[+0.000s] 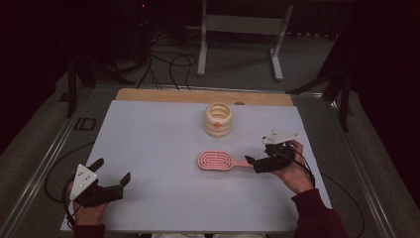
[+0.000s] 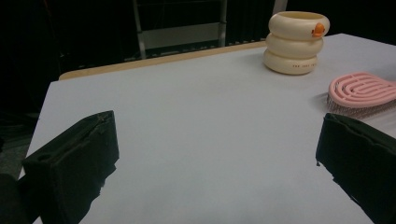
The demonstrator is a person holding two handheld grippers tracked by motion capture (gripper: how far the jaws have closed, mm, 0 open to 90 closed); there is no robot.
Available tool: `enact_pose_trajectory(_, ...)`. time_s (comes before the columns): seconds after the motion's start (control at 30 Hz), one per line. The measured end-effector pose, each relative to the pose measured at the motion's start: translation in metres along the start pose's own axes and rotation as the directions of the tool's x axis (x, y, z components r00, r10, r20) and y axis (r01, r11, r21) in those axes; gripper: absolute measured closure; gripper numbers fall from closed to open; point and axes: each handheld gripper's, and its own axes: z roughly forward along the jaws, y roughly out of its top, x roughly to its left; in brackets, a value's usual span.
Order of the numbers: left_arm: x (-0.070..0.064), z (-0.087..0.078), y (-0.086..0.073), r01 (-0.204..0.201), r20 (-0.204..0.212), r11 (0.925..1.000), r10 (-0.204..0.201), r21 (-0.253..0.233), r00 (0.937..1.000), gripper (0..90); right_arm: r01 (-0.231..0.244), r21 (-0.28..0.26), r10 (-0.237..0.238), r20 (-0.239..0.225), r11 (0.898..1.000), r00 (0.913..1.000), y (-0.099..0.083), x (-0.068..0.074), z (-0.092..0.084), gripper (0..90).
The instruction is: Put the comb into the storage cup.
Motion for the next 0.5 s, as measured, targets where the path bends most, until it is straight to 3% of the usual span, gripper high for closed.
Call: enact_pose_trajectory(0.5, 0.0, 0.001, 0.0, -0.002, 0.0, 1.0, 0.002, 0.002, 1.0, 0.0, 0.057, 0.1, -0.049, -0.075, 0.993, 0.996, 0.01, -0.001, 0.025, 9.0)
